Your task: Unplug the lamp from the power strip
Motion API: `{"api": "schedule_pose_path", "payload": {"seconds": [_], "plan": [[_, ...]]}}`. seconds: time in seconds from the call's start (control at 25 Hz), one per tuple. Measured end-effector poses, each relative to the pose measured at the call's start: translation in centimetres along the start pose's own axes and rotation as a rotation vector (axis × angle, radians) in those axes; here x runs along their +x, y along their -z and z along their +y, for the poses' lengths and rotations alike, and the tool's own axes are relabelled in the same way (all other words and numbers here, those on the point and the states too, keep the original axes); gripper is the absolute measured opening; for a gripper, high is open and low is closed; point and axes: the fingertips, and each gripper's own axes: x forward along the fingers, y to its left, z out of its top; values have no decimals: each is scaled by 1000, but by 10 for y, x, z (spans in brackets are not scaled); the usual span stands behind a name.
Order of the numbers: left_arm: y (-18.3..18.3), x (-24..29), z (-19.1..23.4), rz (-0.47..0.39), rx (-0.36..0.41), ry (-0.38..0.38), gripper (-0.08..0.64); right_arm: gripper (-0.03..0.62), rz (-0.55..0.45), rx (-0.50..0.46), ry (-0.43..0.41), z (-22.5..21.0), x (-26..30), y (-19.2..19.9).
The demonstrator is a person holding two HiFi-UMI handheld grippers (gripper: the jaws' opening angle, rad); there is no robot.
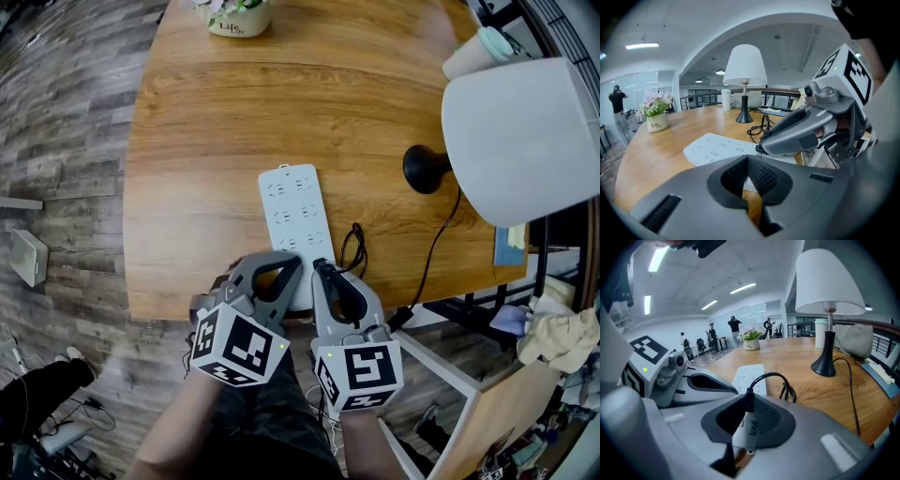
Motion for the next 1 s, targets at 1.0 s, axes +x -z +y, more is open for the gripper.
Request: {"api": "schedule_pose_path", "payload": {"seconds": [1.0], "plan": [[-2,0,1,-2,-3,-2,-5,67,-15,-375,35,18,-5,-4]]}}
